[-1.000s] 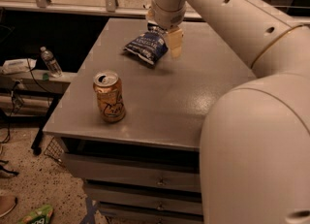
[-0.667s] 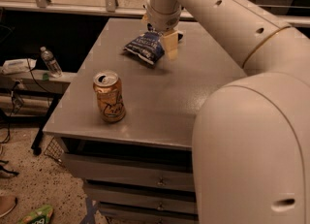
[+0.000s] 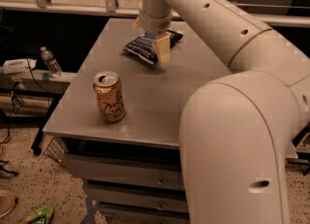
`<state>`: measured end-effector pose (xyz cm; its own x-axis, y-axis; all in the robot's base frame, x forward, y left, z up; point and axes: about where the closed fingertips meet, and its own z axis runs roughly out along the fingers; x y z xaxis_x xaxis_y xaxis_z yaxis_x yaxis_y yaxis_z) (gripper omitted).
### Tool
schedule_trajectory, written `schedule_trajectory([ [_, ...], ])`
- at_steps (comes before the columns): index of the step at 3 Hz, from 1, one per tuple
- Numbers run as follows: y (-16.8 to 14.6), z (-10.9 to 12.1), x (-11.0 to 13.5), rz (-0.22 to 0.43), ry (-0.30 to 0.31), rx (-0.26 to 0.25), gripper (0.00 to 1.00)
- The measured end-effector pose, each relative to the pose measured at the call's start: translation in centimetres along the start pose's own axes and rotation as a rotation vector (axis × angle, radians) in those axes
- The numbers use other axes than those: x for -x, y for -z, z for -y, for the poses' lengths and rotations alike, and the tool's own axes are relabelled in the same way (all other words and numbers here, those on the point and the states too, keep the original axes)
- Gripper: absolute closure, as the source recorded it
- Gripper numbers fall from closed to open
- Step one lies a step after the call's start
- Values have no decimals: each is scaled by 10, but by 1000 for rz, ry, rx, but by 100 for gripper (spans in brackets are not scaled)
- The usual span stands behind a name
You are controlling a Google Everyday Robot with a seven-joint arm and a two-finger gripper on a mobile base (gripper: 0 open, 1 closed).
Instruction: Move blue chip bag near orange can
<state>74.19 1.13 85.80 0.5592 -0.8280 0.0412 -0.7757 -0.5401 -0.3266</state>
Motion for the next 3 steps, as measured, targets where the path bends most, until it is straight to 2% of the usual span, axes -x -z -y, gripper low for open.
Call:
schedule_trajectory([
  [1, -10, 1, 7, 24, 14, 20, 0],
  [2, -17, 1, 9, 33, 16, 34, 18],
  [3, -23, 1, 11, 43, 17, 45, 41],
])
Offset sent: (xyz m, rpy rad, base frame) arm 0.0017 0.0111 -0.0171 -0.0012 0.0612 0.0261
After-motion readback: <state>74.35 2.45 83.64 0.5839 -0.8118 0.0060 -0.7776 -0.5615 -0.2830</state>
